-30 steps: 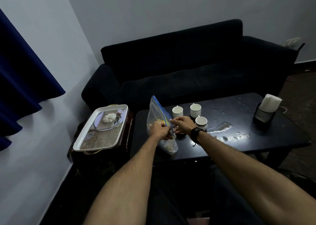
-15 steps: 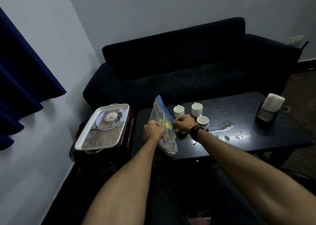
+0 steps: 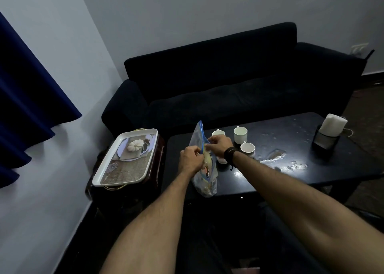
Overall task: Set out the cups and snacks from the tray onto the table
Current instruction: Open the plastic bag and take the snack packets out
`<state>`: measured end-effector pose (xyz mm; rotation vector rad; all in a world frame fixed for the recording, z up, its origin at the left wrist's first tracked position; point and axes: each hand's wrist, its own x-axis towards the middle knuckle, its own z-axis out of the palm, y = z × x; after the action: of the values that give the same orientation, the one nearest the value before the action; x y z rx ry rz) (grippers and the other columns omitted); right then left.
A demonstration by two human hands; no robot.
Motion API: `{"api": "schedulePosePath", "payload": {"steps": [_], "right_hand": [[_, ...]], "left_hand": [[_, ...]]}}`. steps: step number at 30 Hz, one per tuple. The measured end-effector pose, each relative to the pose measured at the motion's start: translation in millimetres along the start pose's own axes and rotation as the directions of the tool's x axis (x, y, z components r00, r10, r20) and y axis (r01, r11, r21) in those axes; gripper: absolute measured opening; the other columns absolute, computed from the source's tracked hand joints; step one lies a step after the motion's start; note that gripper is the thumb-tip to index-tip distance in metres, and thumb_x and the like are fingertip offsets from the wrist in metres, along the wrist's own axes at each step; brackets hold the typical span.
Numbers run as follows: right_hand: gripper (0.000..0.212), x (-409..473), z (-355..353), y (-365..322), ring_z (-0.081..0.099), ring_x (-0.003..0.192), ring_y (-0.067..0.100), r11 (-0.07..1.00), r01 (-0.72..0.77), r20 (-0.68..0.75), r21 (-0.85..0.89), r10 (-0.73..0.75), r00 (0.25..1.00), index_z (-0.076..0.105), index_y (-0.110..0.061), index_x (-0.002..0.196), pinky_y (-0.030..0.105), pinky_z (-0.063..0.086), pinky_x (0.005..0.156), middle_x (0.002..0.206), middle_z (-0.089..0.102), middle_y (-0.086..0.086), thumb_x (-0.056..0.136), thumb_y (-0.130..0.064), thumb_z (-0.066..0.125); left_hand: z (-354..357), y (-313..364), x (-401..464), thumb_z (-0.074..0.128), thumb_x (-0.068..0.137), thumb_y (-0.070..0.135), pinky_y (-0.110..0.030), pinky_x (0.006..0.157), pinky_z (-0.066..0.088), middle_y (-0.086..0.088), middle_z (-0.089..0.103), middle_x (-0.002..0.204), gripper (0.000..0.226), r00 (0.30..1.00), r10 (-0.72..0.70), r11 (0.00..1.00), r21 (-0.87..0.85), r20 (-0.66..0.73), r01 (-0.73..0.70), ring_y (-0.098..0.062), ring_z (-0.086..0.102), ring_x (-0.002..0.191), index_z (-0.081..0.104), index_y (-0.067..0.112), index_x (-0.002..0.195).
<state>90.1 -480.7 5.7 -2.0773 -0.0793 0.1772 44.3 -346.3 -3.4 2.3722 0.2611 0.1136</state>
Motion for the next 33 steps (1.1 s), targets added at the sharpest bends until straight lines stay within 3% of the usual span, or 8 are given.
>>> {"api": "schedulePosePath", "payload": {"steps": [2, 6, 14, 17, 22, 25, 30, 33], "right_hand": [[0.03, 0, 4, -4, 0.065, 0.084, 0.012, 1.0, 0.011, 0.011, 0.017, -0.011, 1.0, 0.071, -0.011, 0.112, 0.027, 0.058, 0.075, 0.107, 0.073, 0.007, 0.082, -0.013, 0.072], [0.028, -2, 11, -6, 0.071, 0.088, 0.021, 0.997, 0.081, 0.078, -0.004, -0.08, 0.994, 0.071, -0.009, 0.112, 0.039, 0.06, 0.084, 0.101, 0.075, 0.013, 0.084, -0.013, 0.072], [0.017, -3, -3, -4, 0.07, 0.092, 0.019, 0.987, 0.078, -0.115, -0.143, -0.095, 0.989, 0.078, -0.013, 0.097, 0.026, 0.055, 0.081, 0.096, 0.075, 0.007, 0.082, -0.013, 0.07], [0.019, -1, -10, 0, 0.069, 0.096, 0.023, 0.989, 0.027, -0.172, -0.143, -0.052, 0.984, 0.078, -0.012, 0.096, 0.031, 0.057, 0.085, 0.101, 0.074, 0.009, 0.081, -0.01, 0.068], [0.02, -5, -9, 0, 0.069, 0.089, 0.018, 0.985, 0.09, -0.061, -0.149, -0.1, 0.993, 0.076, -0.013, 0.101, 0.027, 0.055, 0.081, 0.096, 0.075, 0.008, 0.083, -0.014, 0.069], [0.013, -8, -3, -2, 0.071, 0.087, 0.018, 0.984, 0.14, -0.025, -0.114, -0.143, 0.989, 0.074, -0.011, 0.096, 0.035, 0.059, 0.084, 0.089, 0.074, 0.005, 0.087, -0.019, 0.069], [0.014, -6, -12, 0, 0.069, 0.087, 0.026, 0.976, 0.03, -0.225, -0.215, -0.08, 0.971, 0.074, -0.016, 0.083, 0.036, 0.058, 0.078, 0.091, 0.073, 0.007, 0.084, -0.026, 0.063], [0.019, -5, -23, 6, 0.068, 0.091, 0.032, 0.978, -0.078, -0.328, -0.195, 0.01, 0.945, 0.073, -0.016, 0.089, 0.037, 0.056, 0.078, 0.096, 0.073, 0.011, 0.082, -0.024, 0.057]], "left_hand": [[-4, -5, -1, 0.069, 0.084, 0.028, -0.037, 0.069, 0.062, 0.003, 0.066, 0.079, 0.014, 1.0, -0.006, 1.0, 0.006, -0.009, 0.006, -0.014, 0.068, 0.076, 0.061, 0.026, 0.073], [-12, -7, -1, 0.068, 0.086, 0.041, -0.021, 0.046, 0.045, 0.007, 0.062, 0.079, 0.016, 0.994, -0.016, 0.997, 0.075, -0.109, 0.024, -0.004, 0.06, 0.064, 0.06, 0.027, 0.089], [-10, -2, 3, 0.059, 0.087, 0.02, -0.019, 0.042, 0.035, 0.003, 0.061, 0.071, 0.012, 0.963, -0.019, 0.981, 0.179, -0.27, 0.07, -0.009, 0.055, 0.057, 0.065, 0.016, 0.077], [-10, -5, 4, 0.06, 0.088, 0.022, -0.017, 0.041, 0.032, 0.003, 0.061, 0.075, 0.009, 0.952, -0.045, 0.981, 0.166, -0.301, 0.099, -0.012, 0.056, 0.06, 0.065, 0.017, 0.082], [-9, -8, 2, 0.064, 0.085, 0.036, -0.019, 0.042, 0.028, 0.01, 0.052, 0.066, 0.018, 0.969, -0.055, 0.974, 0.2, -0.239, 0.105, -0.003, 0.048, 0.055, 0.054, 0.026, 0.075], [-8, -5, 3, 0.06, 0.09, 0.044, -0.02, 0.042, 0.026, 0.011, 0.051, 0.063, 0.023, 0.97, -0.009, 0.972, 0.225, -0.245, 0.065, 0.0, 0.044, 0.052, 0.06, 0.025, 0.077], [-16, -4, 5, 0.057, 0.093, 0.033, -0.023, 0.052, 0.041, -0.006, 0.07, 0.082, 0.026, 0.945, -0.043, 0.974, 0.199, -0.324, 0.113, -0.019, 0.063, 0.067, 0.073, 0.012, 0.089], [-23, -7, 3, 0.057, 0.094, 0.028, -0.02, 0.047, 0.037, -0.008, 0.071, 0.082, 0.025, 0.921, -0.099, 0.971, 0.167, -0.377, 0.173, -0.018, 0.059, 0.065, 0.072, 0.009, 0.09]]}}
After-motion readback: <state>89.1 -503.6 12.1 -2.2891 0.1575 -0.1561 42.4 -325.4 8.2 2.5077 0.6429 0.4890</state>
